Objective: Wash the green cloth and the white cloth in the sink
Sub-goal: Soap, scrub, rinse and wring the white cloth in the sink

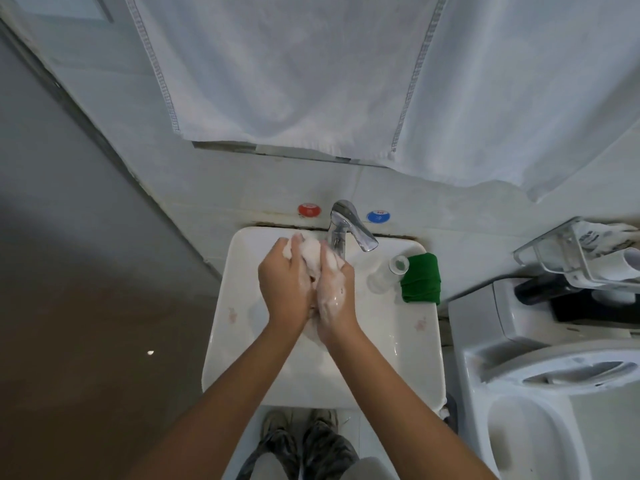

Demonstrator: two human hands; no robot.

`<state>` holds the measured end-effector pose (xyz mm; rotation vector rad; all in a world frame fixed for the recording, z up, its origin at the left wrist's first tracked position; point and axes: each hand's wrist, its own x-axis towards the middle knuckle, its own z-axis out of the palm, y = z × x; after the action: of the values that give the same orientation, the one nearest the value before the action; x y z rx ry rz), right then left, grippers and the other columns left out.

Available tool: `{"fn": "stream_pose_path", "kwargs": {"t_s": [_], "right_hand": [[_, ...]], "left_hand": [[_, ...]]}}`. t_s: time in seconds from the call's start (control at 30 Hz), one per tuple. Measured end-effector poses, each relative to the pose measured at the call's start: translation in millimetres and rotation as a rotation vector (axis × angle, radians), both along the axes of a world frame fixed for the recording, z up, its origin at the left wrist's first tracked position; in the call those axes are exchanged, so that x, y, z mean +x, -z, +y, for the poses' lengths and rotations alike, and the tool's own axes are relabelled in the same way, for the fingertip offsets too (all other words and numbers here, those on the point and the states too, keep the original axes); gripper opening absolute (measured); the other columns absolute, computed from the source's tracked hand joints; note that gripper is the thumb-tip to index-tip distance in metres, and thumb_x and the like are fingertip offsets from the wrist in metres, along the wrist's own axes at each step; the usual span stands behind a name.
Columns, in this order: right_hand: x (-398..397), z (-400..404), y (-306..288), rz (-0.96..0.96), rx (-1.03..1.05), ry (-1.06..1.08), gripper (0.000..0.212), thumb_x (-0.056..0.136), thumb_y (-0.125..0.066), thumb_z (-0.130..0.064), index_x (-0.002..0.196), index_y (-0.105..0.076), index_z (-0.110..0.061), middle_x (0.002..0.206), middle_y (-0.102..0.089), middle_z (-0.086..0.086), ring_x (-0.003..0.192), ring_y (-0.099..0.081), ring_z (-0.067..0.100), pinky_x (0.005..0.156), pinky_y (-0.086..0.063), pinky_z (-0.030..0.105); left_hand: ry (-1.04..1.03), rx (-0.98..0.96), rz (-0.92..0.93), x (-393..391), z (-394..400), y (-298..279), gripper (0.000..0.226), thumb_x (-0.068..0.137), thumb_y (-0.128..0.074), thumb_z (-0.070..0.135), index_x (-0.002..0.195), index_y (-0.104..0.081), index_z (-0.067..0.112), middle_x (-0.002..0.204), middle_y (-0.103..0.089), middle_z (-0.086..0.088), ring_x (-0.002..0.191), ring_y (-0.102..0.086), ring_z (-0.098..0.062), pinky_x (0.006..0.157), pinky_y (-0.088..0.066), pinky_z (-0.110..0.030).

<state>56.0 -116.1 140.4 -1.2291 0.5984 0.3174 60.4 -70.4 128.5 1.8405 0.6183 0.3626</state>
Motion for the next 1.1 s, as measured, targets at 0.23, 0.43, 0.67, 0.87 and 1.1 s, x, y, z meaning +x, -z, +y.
{"fn": "stream_pose_path", "kwargs": {"t_s": [0.23,0.43,0.67,0.87,1.1], "right_hand": [[13.2,-16.5,5.5,-0.028,-0.028,0.109,0.042,0.092,-0.054,-0.051,0.088,-0.067,-0.011,0.086,-0.068,0.016,0.088,-0.069,0.032,0.090,-0.054,0.050],[4.3,-19.6,14.2,-0.180,-0.033,-0.065,0.058,0.065,-0.078,-0.036,0.109,-0.055,-0.006,0.091,-0.062,0.015,0.087,-0.066,0.028,0.084,-0.055,0.044],[7.3,-33.2,9.1,-0.200,0.068,0.061,0.012,0.084,-0.062,-0.002,0.093,-0.064,-0.010,0.090,-0.064,0.021,0.087,-0.064,0.038,0.089,-0.051,0.056],[9.6,-37.7,-0.1,-0.148,0.267,-0.025,0.040,0.080,-0.063,-0.012,0.119,-0.055,-0.005,0.111,-0.061,0.031,0.102,-0.063,0.046,0.091,-0.049,0.062],[15.9,-44.6,-8.0,-0.177,0.320,-0.072,0.043,0.078,-0.062,-0.008,0.120,-0.057,-0.006,0.093,-0.065,0.011,0.082,-0.068,0.022,0.068,-0.057,0.034]], "left_hand": [[0.358,0.275,0.060,-23.5,-2.3,7.1,0.019,0.097,-0.046,0.028,0.110,-0.049,0.014,0.095,-0.050,0.009,0.076,-0.053,-0.008,0.057,-0.035,-0.010],[0.551,0.365,0.098,-29.2,8.0,7.1,0.023,0.095,-0.046,0.027,0.116,-0.040,0.019,0.110,-0.050,-0.002,0.082,-0.058,-0.015,0.070,-0.053,-0.030],[0.561,0.027,-0.076,-40.1,19.0,21.4,0.051,0.083,-0.051,0.044,0.132,-0.045,0.033,0.131,-0.047,0.012,0.115,-0.049,0.002,0.095,-0.047,-0.023],[0.515,-0.109,0.022,-26.1,32.4,17.5,0.070,0.073,-0.062,0.059,0.133,-0.041,0.031,0.134,-0.049,0.011,0.121,-0.049,-0.007,0.095,-0.048,-0.028],[0.650,-0.435,0.181,-28.8,38.5,15.6,0.063,0.074,-0.063,0.056,0.124,-0.055,0.019,0.115,-0.067,0.003,0.106,-0.064,-0.012,0.090,-0.053,-0.030]]}}
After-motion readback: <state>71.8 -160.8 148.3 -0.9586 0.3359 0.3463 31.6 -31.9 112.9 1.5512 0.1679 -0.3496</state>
